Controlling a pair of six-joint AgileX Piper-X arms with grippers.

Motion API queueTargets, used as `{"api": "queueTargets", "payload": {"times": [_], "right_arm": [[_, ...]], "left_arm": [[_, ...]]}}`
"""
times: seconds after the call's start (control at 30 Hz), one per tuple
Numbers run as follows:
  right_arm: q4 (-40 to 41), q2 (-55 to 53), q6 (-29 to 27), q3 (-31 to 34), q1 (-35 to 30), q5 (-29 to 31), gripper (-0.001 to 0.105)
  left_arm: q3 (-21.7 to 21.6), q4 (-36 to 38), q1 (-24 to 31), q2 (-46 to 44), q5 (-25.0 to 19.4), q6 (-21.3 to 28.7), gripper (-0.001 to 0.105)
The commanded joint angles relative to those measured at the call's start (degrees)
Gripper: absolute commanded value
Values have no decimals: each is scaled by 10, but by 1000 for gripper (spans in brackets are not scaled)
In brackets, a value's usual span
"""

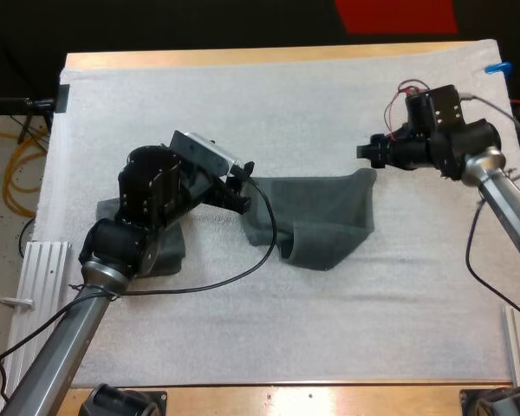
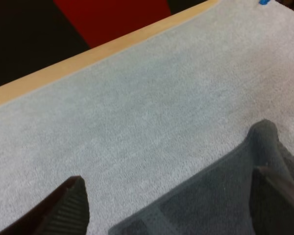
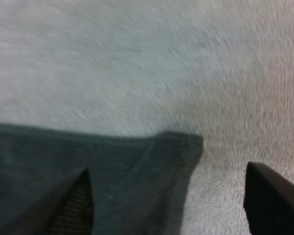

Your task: Pick towel from pile fold and stack

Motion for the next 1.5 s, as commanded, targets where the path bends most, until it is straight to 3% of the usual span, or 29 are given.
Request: {"api": "queueTargets", "payload": {"times": [0.0, 0.43, 0.53, 0.67, 0.73, 0.87, 1.0, 1.1, 1.3, 1.47], "right_arm": [[-8, 15, -4, -3, -9, -20, 63], [-84, 148, 15, -5, -19, -85, 62], [-85, 155, 15, -6, -19, -94, 50], [-88, 163, 16, -6, -19, -96, 11], [-85, 163, 19, -6, -19, -96, 1], [-61, 152, 14, -6, -19, -96, 0], [-35, 131, 3, -6, -19, -71, 0], [-31, 119, -12, -6, -19, -59, 0], [-28, 116, -12, -4, -19, -56, 0], [-28, 116, -11, -4, -19, -57, 0]], "left_arm": [[-6, 6, 0, -2, -6, -1, 66], [-6, 16, 0, -2, -6, -1, 66], [-6, 16, 0, -2, -6, -1, 66], [-6, 16, 0, -2, -6, -1, 66], [-6, 16, 0, 0, -7, -1, 66], [-6, 20, 0, 20, -40, -6, 66], [-13, 18, 2, 69, -43, -6, 66], [-38, 20, 2, 126, -43, -6, 66], [-128, 20, 2, 254, -46, -6, 66], [-227, 96, 2, 351, -101, 16, 66]]}}
